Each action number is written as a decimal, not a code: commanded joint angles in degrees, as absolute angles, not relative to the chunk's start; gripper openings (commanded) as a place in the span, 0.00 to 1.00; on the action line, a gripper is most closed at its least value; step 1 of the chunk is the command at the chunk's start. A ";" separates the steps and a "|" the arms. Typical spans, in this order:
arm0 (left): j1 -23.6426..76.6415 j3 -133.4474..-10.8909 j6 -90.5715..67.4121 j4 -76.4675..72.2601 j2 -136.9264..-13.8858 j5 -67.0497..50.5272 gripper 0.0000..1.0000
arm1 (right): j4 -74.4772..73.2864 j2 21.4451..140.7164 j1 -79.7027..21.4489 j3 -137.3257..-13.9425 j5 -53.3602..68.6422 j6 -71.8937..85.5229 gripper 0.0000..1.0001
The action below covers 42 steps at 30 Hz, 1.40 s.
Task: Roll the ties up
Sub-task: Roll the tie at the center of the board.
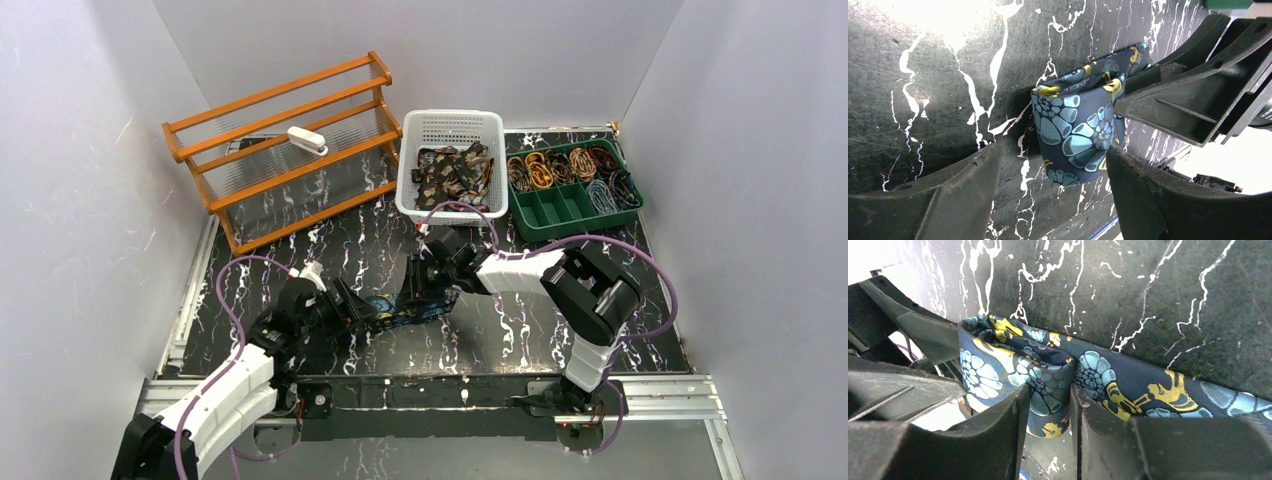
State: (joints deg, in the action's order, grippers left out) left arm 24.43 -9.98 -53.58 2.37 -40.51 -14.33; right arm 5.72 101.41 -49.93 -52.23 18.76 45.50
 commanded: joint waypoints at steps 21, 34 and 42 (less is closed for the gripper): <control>33.56 -9.45 -64.63 0.26 -53.17 -1.20 0.63 | 9.07 101.87 -49.68 -47.02 17.68 48.34 0.42; 34.91 -6.75 -70.52 -1.53 -51.52 3.12 0.57 | 9.06 101.87 -49.66 -47.00 18.24 48.06 0.42; 36.12 -8.51 -69.30 -1.53 -54.31 5.36 0.52 | 9.19 101.05 -49.69 -46.93 18.74 47.64 0.42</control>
State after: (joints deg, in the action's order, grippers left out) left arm 35.51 -9.45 -71.18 -8.56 -51.13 -0.49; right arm 12.23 101.41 -49.71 -48.18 19.05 49.19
